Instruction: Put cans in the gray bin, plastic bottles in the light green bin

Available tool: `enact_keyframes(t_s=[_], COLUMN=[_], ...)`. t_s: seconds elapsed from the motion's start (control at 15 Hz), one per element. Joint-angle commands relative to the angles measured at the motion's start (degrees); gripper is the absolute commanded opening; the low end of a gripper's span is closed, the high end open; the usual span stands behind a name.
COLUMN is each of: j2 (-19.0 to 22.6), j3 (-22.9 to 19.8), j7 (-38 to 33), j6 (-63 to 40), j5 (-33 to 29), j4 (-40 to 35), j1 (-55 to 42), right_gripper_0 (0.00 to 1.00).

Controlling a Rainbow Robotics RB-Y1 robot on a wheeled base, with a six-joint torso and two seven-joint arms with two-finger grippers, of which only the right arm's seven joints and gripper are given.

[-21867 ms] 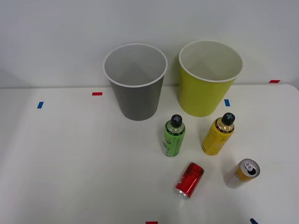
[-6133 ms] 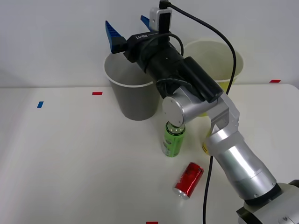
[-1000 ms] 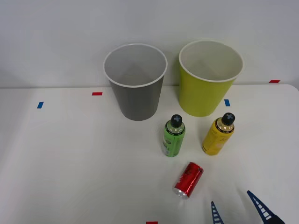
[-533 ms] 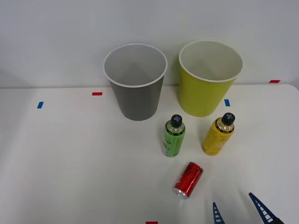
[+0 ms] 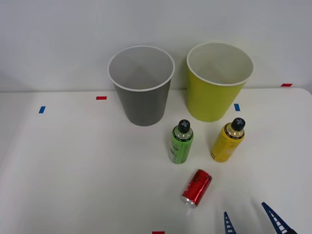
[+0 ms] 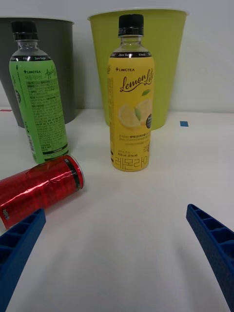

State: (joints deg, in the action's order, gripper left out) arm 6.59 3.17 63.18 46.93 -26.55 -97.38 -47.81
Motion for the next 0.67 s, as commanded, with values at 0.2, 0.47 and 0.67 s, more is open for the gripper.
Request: enact_keyframes(t_s=[0.2, 0.47, 0.67], j2=[0.0, 0.0, 0.0], j3=[0.0, 0.0, 0.0], j7=[0.0, 0.0, 0.0], j6=[0.0, 0.0, 0.0], j5=[0.0, 0.0, 0.0], j4=[0.0, 0.0, 0.0], j1=[0.0, 0.0, 0.0], right_gripper_0=[1.0, 1.0, 1.0])
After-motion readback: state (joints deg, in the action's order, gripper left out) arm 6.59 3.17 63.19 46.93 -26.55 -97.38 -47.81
